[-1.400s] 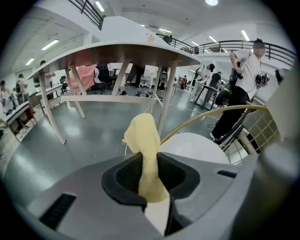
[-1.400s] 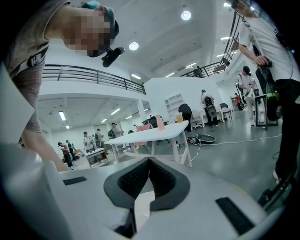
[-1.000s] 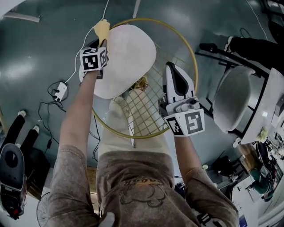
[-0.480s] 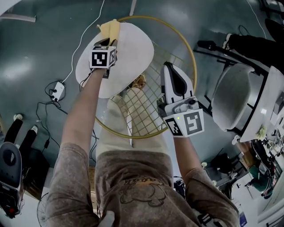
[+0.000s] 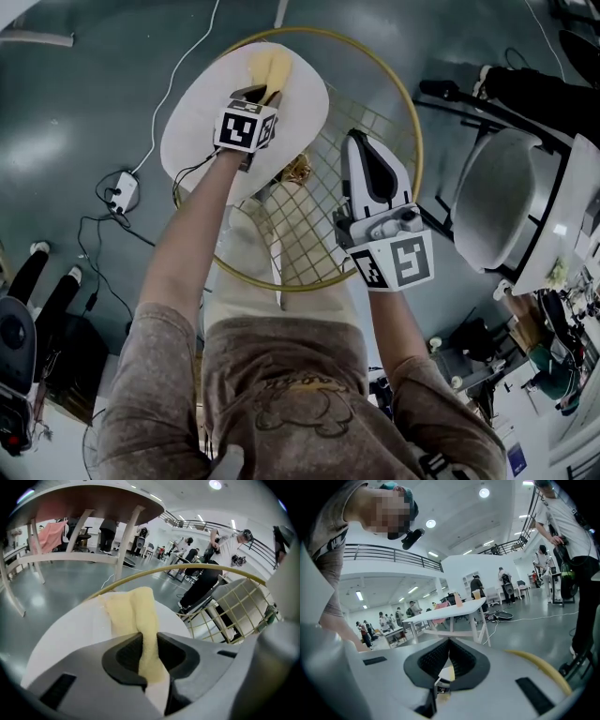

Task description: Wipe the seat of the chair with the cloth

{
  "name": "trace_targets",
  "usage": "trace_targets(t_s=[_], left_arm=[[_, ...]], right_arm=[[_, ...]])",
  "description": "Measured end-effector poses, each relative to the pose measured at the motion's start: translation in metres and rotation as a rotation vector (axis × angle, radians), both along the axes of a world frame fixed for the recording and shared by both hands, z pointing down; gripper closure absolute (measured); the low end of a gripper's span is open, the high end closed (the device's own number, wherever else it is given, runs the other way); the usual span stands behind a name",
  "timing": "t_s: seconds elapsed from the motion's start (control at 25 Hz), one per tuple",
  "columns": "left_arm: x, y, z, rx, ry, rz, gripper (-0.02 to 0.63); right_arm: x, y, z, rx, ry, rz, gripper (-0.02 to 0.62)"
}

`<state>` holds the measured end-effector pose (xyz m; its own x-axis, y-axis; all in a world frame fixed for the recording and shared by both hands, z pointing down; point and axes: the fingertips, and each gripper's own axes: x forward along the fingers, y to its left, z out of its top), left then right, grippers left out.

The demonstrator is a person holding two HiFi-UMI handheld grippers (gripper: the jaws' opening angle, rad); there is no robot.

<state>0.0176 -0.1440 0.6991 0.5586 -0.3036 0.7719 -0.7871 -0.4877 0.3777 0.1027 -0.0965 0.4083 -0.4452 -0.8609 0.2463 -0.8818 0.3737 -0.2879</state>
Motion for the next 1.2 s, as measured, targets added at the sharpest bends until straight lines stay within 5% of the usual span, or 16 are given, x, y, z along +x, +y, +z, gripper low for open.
trace_targets(t_s=[0.44, 0.72, 0.92, 1.2], left_arm=[[0.068, 0.06, 0.004, -0.089, 0.084, 0.104, 0.514], [0.092, 0.087, -0.009, -0.203, 0.222, 0.154, 0.514], [0.076, 0.081, -0.02, -0.14, 0.223, 0.127, 0.514], [-0.01, 0.06, -0.02, -0.07, 0.128, 0.015, 0.514]], right_arm=[[0.004, 0.012, 0.006, -0.013, 0.005, 0.033, 0.572], [0.0, 0.017, 0.009, -0.009, -0.006, 0.028, 0.572], [0.003, 0.022, 0.015, -0.013, -0.001, 0.049, 0.572], [-0.006, 0.029, 0.012, -0.01, 0.009, 0.033, 0.572]])
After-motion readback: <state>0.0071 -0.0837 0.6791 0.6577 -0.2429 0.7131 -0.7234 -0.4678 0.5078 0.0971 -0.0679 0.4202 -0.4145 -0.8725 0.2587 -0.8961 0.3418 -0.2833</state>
